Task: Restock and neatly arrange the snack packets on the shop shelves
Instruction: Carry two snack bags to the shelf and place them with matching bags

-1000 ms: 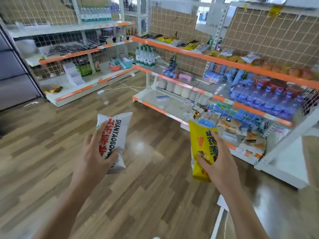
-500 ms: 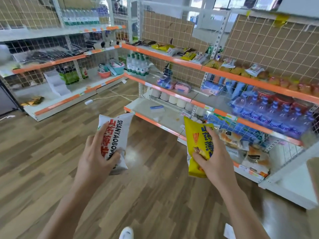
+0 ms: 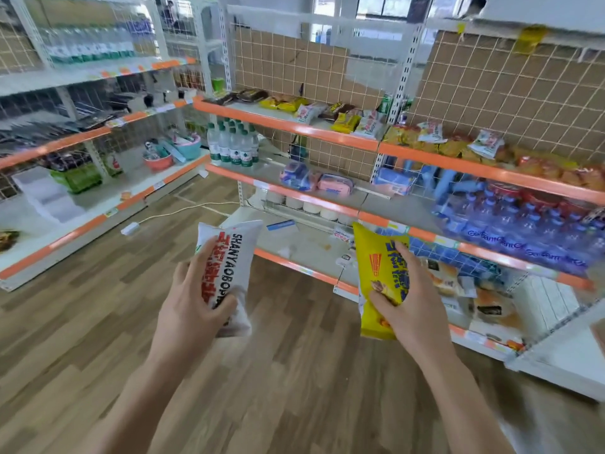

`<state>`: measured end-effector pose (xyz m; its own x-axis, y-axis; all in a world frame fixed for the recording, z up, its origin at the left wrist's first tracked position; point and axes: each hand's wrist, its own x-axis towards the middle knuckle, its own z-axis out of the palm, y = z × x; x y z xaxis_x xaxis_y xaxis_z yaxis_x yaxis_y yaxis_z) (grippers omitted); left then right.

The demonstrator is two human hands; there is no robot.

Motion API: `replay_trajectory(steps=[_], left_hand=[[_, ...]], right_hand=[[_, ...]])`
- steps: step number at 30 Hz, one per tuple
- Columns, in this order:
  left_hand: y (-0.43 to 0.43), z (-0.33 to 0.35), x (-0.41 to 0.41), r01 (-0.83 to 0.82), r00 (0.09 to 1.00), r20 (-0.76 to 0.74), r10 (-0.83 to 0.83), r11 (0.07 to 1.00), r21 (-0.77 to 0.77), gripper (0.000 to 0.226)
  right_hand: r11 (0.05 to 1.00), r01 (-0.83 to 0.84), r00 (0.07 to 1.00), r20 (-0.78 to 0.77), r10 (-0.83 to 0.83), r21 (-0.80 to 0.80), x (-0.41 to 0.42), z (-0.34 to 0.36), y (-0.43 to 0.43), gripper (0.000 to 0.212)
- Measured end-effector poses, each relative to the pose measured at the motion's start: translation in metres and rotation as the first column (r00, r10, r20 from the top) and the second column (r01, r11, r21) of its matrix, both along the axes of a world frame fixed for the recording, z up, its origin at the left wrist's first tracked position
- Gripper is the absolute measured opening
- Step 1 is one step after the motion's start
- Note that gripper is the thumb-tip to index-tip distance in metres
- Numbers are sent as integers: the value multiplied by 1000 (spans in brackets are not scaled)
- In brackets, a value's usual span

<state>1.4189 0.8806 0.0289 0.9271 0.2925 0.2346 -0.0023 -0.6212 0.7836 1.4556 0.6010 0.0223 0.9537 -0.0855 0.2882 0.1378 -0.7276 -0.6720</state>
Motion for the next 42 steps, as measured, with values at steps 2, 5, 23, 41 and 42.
replay_trajectory(steps=[2, 5, 23, 41, 42], left_hand=[[2, -3, 31, 7, 1000, -15, -7, 1000, 4, 77], [1, -7, 81, 18, 1000, -15, -18, 1000, -3, 77], [-3, -18, 376, 27, 999, 22, -27, 999, -16, 77], [23, -16, 687, 296, 952, 67, -298, 955, 35, 76], [20, -16, 701, 316, 946, 64, -317, 948, 32, 77]], right_hand=[[1000, 7, 1000, -1, -7, -1, 28, -1, 4, 75], [1000, 4, 1000, 1, -4, -8, 76, -2, 8, 76], [1000, 21, 1000, 3, -21, -11, 372, 0, 1, 75], [985, 162, 987, 13, -163, 59, 616, 8, 32, 76], [983, 171, 985, 11, -172, 60, 628, 8, 30, 77]])
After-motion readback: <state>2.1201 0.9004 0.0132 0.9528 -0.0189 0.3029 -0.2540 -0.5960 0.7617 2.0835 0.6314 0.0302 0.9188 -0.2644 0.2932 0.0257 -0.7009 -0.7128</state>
